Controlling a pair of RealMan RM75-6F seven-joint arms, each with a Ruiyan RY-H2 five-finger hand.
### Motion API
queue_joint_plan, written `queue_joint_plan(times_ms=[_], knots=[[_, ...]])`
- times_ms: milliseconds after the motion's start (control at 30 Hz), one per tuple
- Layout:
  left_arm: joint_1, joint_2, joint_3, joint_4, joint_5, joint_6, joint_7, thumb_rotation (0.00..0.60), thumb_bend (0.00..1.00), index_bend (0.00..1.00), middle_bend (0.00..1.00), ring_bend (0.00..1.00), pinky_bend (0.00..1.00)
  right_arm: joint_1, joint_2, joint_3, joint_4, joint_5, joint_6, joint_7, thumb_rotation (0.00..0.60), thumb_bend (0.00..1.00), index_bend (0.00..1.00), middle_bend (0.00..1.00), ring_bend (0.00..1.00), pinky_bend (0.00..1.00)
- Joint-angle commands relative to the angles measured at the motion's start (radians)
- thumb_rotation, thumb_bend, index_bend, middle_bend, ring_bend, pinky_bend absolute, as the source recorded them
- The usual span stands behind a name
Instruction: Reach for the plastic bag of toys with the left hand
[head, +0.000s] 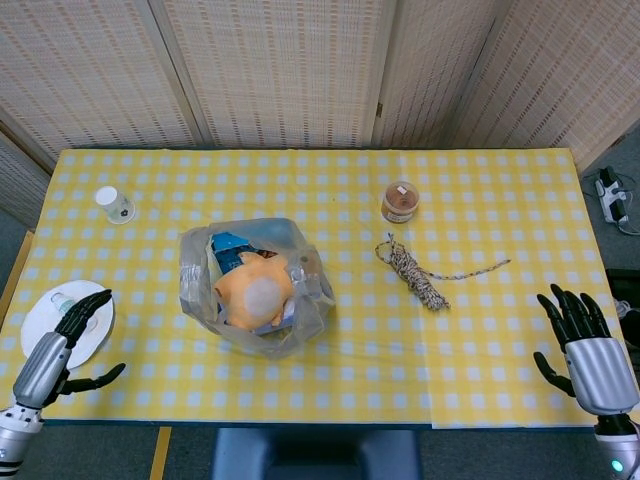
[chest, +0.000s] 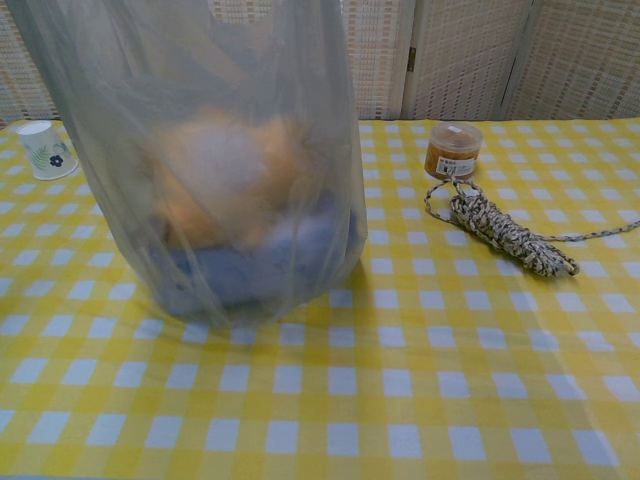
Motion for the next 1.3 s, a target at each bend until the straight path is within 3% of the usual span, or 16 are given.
queue_joint_plan(times_ms=[33,100,167,567,1300], knots=[[-0.131,0.131,0.064,-0.052,0.157,0.025,-0.517,0.6,0.25,0.05,0.09,0.03,0.1,0.002,0.003,-0.005,-0.001,-0.007,-0.004,0.003,0.6,0.36,0.0,0.0,0.0,0.0],[-0.161,0.142,0.062,-0.054,0.181,0.054,-0.629,0.6,0.25,0.05,0.09,0.03,0.1,0.002,0.005,-0.008,-0.002,-0.013,-0.005,0.009,0.6,0.36,0.0,0.0,0.0,0.0],[-0.182,0.144,0.054,-0.054,0.189,0.065,-0.661,0.6,0.25,0.06,0.09,0.03,0.09,0.002,0.007,-0.012,-0.001,-0.017,-0.008,0.01,0.6,0.36,0.0,0.0,0.0,0.0],[-0.31,0.13,-0.002,-0.074,0.138,-0.053,-0.57,0.6,0.24,0.12,0.1,0.07,0.07,0.004,0.022,-0.028,-0.001,-0.027,-0.027,0.027,0.6,0.36,0.0,0.0,0.0,0.0],[-0.37,-0.028,-0.028,0.066,0.115,0.011,-0.575,0.6,0.23,0.19,0.16,0.13,0.11,0.003,0.037,-0.027,0.001,0.003,-0.053,0.04,0.6,0.36,0.0,0.0,0.0,0.0]])
